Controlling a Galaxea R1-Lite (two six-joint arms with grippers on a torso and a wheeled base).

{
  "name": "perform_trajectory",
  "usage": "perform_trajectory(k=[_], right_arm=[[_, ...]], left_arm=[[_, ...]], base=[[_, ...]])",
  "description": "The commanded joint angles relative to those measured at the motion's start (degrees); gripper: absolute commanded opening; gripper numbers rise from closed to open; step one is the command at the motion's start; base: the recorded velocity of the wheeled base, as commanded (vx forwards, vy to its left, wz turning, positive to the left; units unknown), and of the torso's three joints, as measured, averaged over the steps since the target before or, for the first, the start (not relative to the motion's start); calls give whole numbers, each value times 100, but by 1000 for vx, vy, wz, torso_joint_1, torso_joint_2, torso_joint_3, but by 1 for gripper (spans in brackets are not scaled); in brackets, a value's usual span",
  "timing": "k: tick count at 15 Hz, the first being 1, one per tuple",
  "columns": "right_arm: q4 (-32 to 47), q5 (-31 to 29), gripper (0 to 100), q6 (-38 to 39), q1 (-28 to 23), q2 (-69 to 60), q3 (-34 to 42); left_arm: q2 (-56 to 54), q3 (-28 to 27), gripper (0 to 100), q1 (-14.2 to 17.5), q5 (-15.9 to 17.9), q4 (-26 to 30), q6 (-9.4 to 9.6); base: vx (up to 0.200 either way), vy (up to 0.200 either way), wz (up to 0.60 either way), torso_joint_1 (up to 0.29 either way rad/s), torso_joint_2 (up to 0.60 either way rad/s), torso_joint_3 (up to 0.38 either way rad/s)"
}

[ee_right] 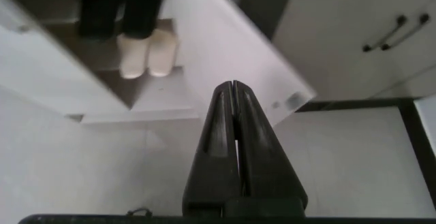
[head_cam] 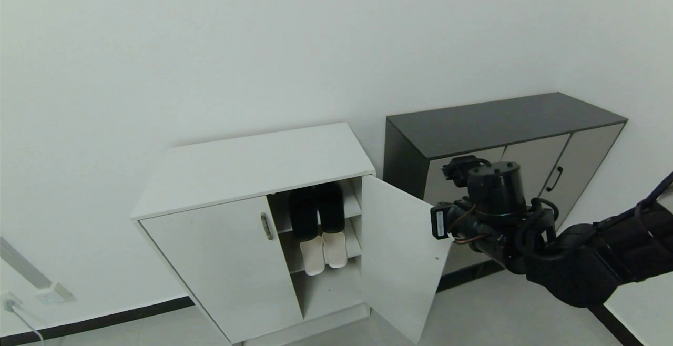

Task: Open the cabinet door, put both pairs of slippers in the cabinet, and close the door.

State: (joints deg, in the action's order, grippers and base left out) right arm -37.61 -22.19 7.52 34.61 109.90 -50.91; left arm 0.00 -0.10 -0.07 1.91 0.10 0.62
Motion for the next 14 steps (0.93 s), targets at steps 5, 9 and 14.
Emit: perform_trajectory(k=[5,9,14], right_arm=[[-273,101,0,4,-719,858,-411],[-572,101,0,4,-991,1332,-631],[-722,144,0,4,-1097,1622,-736]], left_arm=[[0,1,0,7,-7,-1,-1],[0,1,0,-1,-7,-1,-1],[0,1,0,-1,-7,-1,-1]], base=[[0,0,0,0,0,0],[0,0,0,0,0,0],[0,0,0,0,0,0]])
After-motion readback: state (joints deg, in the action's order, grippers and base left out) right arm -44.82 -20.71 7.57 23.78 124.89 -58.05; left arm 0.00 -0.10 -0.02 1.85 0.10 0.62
